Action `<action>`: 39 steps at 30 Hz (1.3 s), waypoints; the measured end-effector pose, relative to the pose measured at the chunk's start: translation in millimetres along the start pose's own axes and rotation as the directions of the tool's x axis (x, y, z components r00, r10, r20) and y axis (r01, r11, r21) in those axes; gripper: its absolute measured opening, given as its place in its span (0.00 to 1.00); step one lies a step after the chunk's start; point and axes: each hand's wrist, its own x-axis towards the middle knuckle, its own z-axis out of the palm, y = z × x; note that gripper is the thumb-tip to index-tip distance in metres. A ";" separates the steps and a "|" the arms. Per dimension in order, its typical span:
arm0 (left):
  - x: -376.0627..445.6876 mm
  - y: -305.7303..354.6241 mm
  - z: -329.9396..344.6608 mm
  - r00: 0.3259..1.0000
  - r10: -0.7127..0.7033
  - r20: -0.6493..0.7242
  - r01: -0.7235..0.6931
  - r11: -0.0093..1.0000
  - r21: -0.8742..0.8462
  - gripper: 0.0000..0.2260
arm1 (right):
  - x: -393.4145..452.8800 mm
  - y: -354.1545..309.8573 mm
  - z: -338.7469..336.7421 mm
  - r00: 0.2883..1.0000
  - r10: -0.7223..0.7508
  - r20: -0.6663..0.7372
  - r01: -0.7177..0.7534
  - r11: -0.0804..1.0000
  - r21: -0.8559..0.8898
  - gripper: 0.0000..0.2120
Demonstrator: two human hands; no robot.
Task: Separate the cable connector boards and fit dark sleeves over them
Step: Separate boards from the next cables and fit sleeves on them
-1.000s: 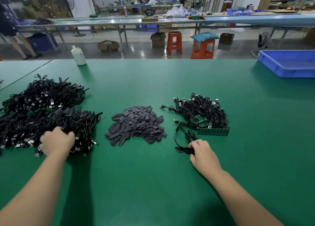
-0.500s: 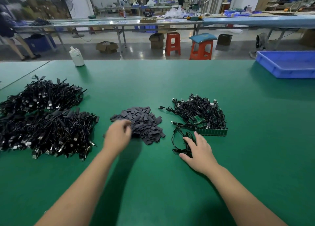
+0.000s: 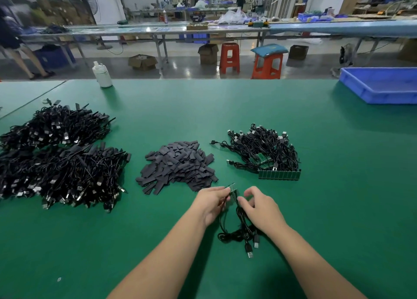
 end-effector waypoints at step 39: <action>-32.3 42.9 -34.4 0.856 0.516 -0.030 -0.418 0.725 0.547 0.06 | 37.9 11.1 -64.9 0.924 0.327 -0.198 -0.185 0.837 0.515 0.06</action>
